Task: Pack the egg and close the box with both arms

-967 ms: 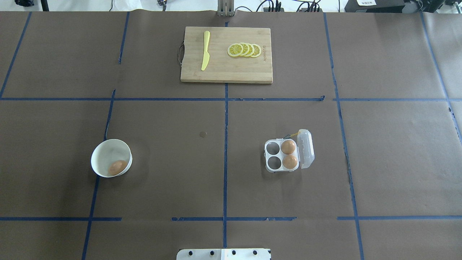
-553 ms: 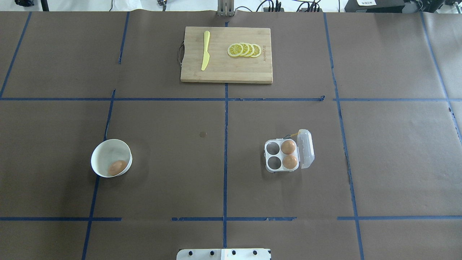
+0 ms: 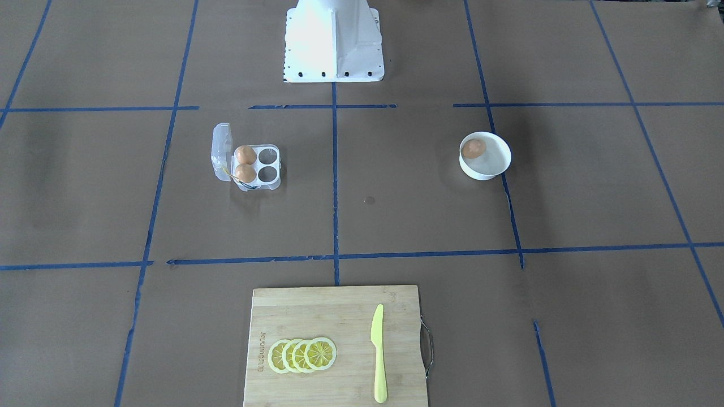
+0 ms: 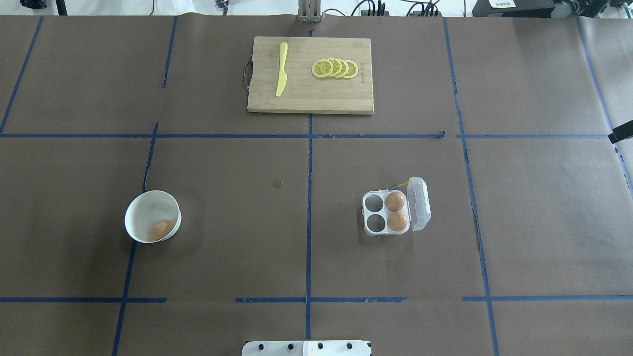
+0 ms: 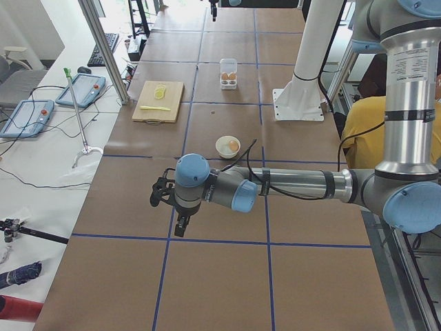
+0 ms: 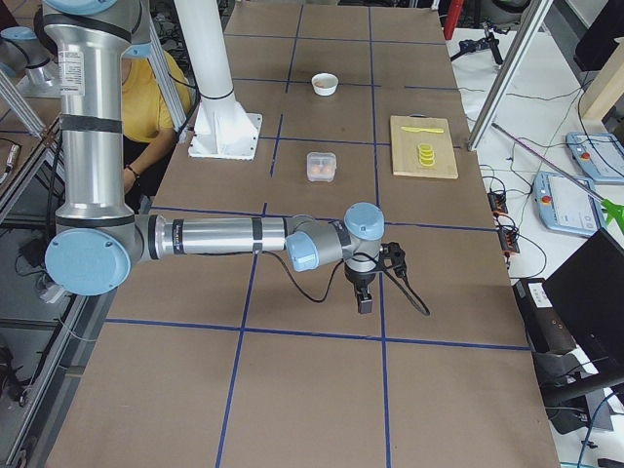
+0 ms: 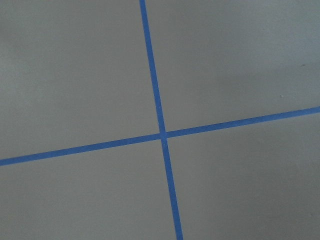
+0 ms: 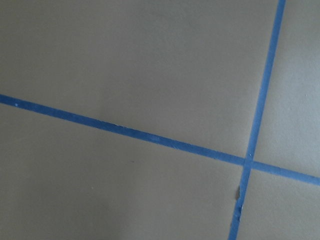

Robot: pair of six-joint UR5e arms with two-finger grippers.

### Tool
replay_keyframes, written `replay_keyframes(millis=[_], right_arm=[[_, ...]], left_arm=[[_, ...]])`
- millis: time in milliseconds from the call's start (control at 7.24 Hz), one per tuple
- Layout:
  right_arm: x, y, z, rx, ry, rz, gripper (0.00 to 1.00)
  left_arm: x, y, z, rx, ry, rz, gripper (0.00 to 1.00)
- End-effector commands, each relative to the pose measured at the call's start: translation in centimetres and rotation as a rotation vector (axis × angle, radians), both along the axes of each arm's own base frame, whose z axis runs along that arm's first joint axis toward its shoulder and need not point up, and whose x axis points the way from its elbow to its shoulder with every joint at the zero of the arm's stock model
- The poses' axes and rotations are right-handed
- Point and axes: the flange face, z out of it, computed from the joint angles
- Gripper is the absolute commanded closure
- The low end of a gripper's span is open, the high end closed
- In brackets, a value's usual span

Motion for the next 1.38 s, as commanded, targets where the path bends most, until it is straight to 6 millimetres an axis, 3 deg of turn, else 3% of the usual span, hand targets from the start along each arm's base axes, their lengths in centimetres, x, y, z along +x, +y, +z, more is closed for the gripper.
replay_keyframes(millis=[0,276,414,691,829,967,1105,1243], right_arm=[[-1.2,-0.9,-2.7,0.036,-0.020,0.011,0.00],[-1.2,-0.4,-3.1,0.035,-0.043,0.007,0.00],[-1.2,-0.4,-3.2,0.036,-0.043,0.007,0.00],[-1.2,-0.4,-3.1,0.035,-0.043,0.007,0.00],[-1.2,-0.3,-3.0,0.032,-0.042,0.007,0.00],[-1.2,-0.2,-2.7,0.028,-0.040,0.007,0.00],[-1.2,-0.3,-2.6,0.027,-0.038,0.007,0.00],[-1.2,-0.3,-2.6,0.029,-0.037,0.006,0.00]], left_arm=[[0.3,-2.2,-5.2,0.288,0.005,0.000,0.00],[1.7,-2.2,-8.7,0.561,0.025,0.022,0.00],[3.4,-3.4,-11.1,0.508,0.119,-0.004,0.00],[11.2,-2.0,-13.8,0.554,0.252,0.064,0.00],[13.9,-0.5,-15.0,0.591,0.307,0.097,0.00],[19.0,1.4,-16.4,0.534,0.388,0.186,0.00],[21.8,3.5,-18.5,0.429,0.456,0.149,0.00],[25.0,6.7,-18.5,0.364,0.453,0.082,0.00]])
